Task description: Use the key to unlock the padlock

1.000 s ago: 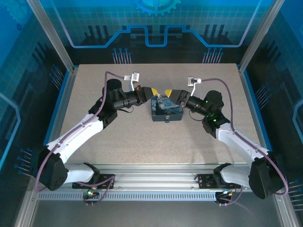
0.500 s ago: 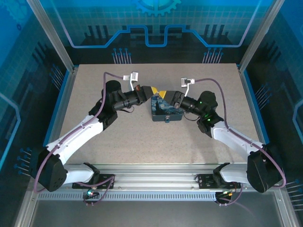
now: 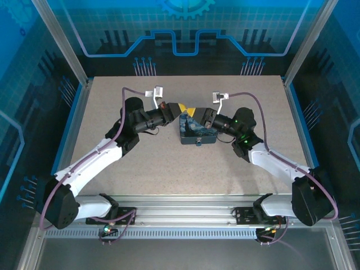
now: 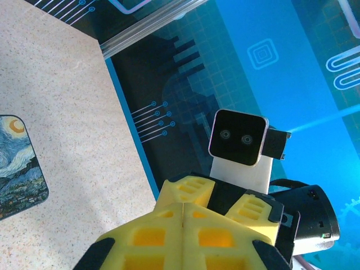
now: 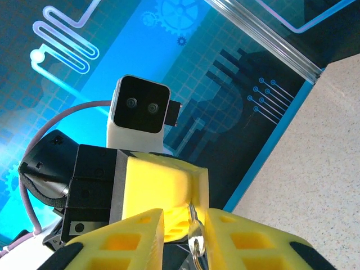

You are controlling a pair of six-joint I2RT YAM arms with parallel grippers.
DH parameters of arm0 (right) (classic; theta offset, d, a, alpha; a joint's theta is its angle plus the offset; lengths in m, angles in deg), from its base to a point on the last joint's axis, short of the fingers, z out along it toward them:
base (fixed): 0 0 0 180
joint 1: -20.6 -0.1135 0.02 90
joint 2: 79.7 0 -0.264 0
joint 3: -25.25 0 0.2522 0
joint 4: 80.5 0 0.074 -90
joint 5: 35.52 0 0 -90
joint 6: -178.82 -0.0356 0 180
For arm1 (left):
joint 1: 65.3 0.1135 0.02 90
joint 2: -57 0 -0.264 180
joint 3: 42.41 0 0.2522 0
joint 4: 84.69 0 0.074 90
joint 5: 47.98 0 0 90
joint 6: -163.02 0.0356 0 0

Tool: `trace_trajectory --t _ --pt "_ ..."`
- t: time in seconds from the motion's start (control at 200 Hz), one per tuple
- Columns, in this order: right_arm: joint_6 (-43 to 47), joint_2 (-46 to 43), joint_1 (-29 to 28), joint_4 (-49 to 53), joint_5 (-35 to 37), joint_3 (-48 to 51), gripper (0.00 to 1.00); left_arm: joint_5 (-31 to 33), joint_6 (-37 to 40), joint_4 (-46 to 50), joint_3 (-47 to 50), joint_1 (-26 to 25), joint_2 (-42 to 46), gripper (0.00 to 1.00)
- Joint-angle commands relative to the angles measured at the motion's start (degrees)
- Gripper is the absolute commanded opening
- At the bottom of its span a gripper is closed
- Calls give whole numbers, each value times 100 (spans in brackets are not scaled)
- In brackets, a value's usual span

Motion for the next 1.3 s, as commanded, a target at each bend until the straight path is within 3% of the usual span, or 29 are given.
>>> trace_trajectory --t 0.0,0.075,0.475,0.595,0.946,1.066,1.146,1.296 --pt "-9 5 -55 -232 -60 -148 27 170 46 -225 94 -40 225 0" --pt "-31 45 -72 -241 -88 -162 32 199 31 -271 121 -40 244 0" --pt "-586 273 -136 -899 55 -48 27 449 -73 -617 350 -40 373 0" --pt "-744 337 -200 -1074 161 13 34 532 -87 -689 427 -40 444 0" --pt "-790 381 -368 -1156 321 33 24 581 -78 -722 503 -41 507 0" --pt "-745 333 -356 -1094 383 87 23 578 -60 -688 505 -38 536 0" --pt "-709 281 -326 -1006 434 122 29 561 -58 -663 516 -40 558 0" --pt "-668 214 -308 -934 441 134 25 569 -42 -617 540 -41 595 0"
